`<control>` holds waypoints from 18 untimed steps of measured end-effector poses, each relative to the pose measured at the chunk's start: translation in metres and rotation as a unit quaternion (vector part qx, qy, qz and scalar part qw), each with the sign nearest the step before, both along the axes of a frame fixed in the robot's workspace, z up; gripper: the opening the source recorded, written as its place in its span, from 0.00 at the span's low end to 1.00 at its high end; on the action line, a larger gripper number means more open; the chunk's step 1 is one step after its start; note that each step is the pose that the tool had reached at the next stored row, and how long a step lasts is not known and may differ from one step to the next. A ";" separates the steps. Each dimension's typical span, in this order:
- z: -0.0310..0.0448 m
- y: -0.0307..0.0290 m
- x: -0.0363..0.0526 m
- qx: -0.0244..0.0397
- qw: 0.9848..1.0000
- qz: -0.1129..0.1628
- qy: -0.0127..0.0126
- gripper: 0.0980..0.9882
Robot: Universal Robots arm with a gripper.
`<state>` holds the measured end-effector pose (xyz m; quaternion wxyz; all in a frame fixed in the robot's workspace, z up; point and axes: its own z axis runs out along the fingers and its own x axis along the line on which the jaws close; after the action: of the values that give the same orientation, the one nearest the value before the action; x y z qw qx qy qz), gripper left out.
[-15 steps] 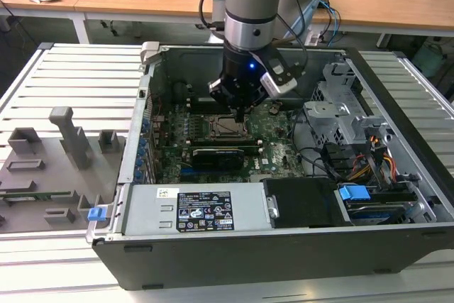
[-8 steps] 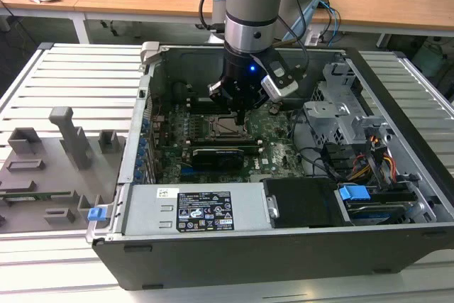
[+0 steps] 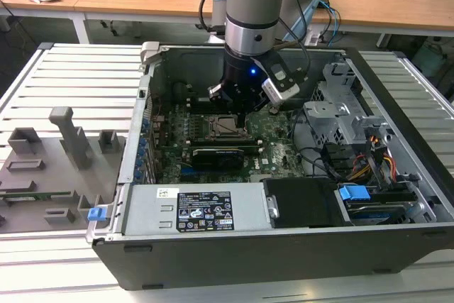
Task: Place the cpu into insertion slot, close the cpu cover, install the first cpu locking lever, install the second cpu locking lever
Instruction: 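Install the second cpu locking lever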
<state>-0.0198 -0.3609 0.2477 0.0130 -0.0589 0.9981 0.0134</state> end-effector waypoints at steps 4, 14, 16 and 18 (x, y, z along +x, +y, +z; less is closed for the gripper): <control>0.0000 -0.0028 0.0000 0.000 1.000 0.000 0.000 0.01; -0.0006 -0.0122 -0.0001 0.013 1.000 0.000 0.004 0.01; -0.0009 -0.0122 -0.0002 0.023 1.000 -0.004 0.004 0.01; -0.0014 -0.0122 -0.0010 0.024 1.000 -0.005 0.004 0.01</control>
<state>-0.0209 -0.3732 0.2463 0.0106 -0.0535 0.9978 0.0377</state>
